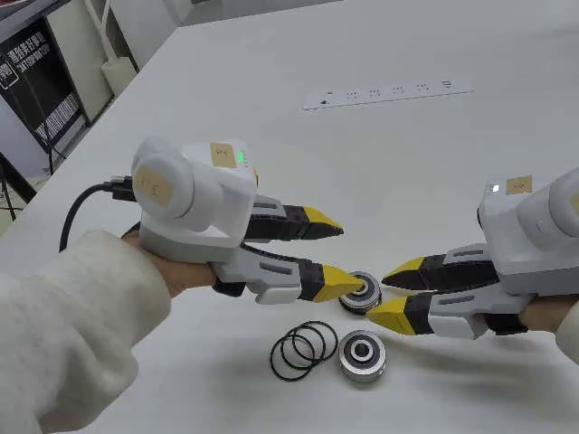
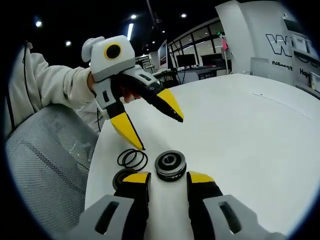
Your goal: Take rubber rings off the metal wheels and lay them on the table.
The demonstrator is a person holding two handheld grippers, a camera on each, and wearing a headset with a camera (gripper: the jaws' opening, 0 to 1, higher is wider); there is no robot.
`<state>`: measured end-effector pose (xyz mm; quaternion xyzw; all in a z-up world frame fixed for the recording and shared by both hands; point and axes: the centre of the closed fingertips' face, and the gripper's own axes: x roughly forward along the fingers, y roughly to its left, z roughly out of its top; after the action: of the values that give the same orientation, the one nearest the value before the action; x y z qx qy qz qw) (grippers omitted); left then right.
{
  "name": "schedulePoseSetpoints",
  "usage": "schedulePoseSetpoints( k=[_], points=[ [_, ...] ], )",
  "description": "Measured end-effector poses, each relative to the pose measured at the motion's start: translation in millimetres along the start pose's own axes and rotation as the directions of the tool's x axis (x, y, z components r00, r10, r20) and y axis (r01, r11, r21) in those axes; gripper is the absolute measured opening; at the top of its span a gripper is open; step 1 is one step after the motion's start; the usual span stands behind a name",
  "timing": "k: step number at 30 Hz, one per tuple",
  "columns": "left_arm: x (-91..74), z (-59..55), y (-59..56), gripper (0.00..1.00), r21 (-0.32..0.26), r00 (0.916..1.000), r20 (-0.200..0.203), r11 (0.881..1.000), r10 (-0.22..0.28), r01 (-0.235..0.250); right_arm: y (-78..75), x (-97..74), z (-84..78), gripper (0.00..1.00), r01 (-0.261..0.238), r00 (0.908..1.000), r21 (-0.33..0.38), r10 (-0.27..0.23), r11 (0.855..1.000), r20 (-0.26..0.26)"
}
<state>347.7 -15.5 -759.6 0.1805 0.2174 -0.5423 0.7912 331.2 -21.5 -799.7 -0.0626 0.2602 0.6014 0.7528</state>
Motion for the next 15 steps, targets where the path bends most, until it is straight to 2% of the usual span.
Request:
schedulePoseSetpoints(
  k=[9, 15],
  points=[
    [13.5, -12.2, -10.2, 0.3, -0.032, 0.9986, -0.031, 0.999, -0.042, 0.041, -1.8, 4.9, -4.3, 0.24, 0.002, 0.9998, -0.018, -0.002, 1.0, -0.022],
    [16.7, -14.5, -10.6, 0.26, -0.034, 0.9987, -0.034, 0.999, -0.038, 0.037, 0.0, 6.7, -3.7, 0.22, 0.003, 0.9997, -0.039, -0.004, 0.999, -0.023]
  ],
)
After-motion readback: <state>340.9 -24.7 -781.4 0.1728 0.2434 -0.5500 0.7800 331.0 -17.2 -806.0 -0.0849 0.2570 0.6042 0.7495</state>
